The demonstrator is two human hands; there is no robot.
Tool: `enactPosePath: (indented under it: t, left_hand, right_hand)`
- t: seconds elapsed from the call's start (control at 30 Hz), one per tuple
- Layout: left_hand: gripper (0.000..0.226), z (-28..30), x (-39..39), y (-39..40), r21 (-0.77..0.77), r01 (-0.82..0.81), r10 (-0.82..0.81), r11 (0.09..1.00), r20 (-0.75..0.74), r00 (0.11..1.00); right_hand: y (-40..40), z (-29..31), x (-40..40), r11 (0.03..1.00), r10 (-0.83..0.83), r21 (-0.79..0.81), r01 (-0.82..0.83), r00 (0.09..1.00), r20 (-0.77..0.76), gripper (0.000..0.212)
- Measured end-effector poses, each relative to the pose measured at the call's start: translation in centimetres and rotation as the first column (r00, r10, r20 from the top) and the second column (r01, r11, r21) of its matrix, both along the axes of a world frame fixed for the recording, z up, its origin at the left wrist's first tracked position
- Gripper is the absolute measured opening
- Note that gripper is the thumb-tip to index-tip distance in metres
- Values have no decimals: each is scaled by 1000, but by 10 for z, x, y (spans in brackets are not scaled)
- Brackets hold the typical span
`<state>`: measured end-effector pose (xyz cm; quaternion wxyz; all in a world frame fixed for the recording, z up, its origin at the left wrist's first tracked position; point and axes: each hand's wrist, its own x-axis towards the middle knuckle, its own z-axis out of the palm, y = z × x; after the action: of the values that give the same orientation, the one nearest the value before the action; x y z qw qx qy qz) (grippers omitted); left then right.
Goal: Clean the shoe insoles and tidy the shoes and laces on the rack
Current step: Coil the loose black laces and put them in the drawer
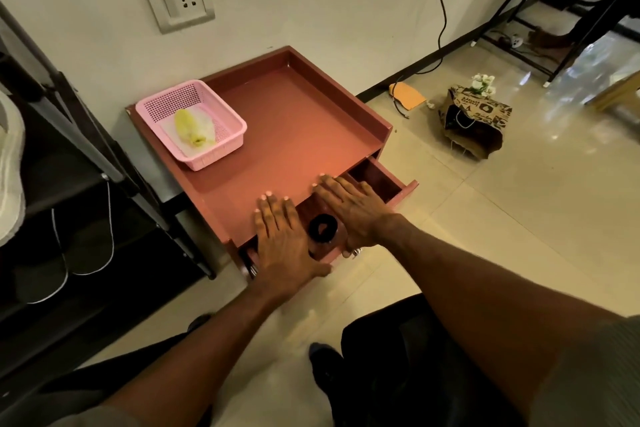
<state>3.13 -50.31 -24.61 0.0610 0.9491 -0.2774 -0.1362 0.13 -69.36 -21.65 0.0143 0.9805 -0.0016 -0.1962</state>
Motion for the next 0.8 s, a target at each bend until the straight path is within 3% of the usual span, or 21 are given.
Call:
enactPosePath:
  t: [0.17,0.4,0.5,0.63,0.8]
  left_hand:
    - [143,2,35,9,47,-61,60,997,19,998]
    - [80,-3,53,13,85,-5,-17,996,259,966]
    - [70,-11,56,16,121,21,-58,992,308,950]
    - [69,-14,57,17,174,18,-75,985,330,941]
    - [68,22,52,20,135,1,-15,991,102,995]
  right_hand:
    - [7,-11,17,996,-63,78,51,987,148,110]
    - [40,-30,39,996,-49,-53,79,906,420,66]
    - [46,-38,50,994,-44,-67,85,881,471,58]
    - [42,-38,53,990,-8,-120,72,886,464,53]
    - [62,-8,50,977,-209,29,209,936,282,62]
